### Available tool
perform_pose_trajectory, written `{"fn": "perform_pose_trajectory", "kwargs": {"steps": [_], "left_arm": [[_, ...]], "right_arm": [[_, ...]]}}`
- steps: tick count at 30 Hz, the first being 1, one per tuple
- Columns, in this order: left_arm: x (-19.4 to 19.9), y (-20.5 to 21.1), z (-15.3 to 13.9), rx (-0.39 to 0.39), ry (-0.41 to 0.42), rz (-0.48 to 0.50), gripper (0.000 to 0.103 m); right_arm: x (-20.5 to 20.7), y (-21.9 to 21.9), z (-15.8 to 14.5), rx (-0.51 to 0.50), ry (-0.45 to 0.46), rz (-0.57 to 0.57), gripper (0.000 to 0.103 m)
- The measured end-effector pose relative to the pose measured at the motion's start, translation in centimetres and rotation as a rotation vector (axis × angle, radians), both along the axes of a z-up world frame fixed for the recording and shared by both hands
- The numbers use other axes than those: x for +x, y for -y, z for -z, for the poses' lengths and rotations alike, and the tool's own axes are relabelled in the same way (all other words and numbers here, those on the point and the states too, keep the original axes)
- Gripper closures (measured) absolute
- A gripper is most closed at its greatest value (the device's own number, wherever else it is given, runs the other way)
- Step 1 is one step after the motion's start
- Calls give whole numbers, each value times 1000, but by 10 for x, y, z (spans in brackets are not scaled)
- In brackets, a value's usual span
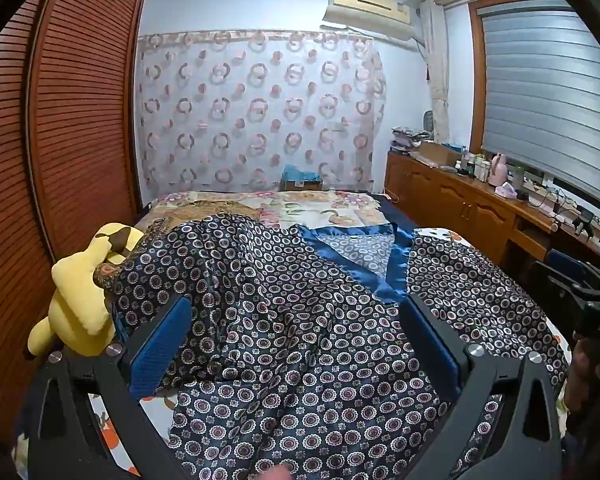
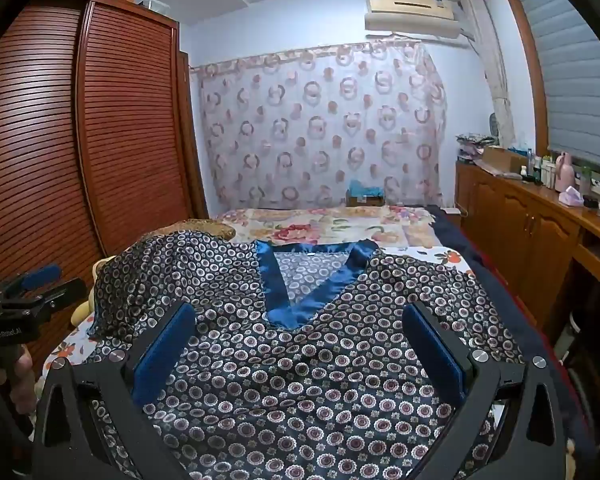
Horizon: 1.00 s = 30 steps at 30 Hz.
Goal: Fold small clothes
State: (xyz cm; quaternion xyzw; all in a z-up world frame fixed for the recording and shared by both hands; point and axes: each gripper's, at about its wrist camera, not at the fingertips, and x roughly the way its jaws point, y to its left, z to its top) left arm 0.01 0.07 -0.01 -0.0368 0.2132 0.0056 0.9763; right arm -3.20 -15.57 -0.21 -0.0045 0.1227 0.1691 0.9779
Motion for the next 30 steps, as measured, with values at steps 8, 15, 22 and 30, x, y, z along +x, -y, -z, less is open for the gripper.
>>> {"fn": "perform_pose_trajectory", "kwargs": {"steps": [8,15,22,30], "left_arm": [[-2,-10,-2,1,10,-3,0],[-3,2,-4,25,6,4,0],[-2,3,-4,31,9,2,0],[-3,4,-7,37,16,4,0]], "right_arm": [[1,0,0,6,-9,-6,0],[0,-1,1,4,9,-2,0],[1,-1,1,3,7,-3,0],[0,0,1,1,7,-7,0]]}}
